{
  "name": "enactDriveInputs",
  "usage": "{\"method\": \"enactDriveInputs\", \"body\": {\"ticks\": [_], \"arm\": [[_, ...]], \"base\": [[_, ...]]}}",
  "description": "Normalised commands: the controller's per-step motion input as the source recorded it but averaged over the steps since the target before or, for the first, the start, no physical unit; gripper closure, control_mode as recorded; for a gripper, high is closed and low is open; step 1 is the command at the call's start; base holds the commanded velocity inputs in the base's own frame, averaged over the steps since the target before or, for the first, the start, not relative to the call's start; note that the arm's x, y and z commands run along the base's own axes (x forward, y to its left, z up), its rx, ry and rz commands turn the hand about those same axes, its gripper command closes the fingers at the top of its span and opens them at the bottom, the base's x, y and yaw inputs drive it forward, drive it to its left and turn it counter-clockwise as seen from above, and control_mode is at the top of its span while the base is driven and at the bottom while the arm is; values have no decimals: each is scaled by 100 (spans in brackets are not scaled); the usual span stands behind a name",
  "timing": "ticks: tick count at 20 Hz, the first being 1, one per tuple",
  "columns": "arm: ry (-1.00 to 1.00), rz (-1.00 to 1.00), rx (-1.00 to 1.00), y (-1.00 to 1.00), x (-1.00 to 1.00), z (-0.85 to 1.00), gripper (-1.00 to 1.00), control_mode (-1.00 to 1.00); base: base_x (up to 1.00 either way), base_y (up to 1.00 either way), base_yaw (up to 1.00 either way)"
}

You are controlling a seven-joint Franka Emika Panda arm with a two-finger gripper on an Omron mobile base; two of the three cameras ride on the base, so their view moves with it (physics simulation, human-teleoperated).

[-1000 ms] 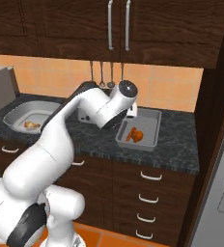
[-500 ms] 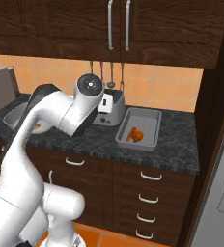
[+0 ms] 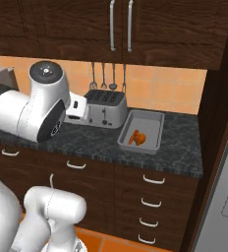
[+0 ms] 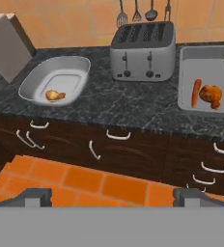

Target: Place one carrot and one chicken drumstick in each tupperware on the nearby counter, to pack two identical lunches.

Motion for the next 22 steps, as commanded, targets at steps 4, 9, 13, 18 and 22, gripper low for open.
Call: {"method": "enactDriveInputs", "body": {"ticks": [4,9,13,18,22], "arm": [[-1,-8,-12,42,-71,6,-100,-100],[-1,-17,-3,18,-61,4,-100,-100],[0,0,0,0,0,0,-100,100],[0,0,0,0,0,0,-100,100],[0,0,0,0,0,0,-100,100]], "base": [[0,0,0],[0,0,0],[-73,-17,-18],[-51,-55,-6],[9,-100,2]]}}
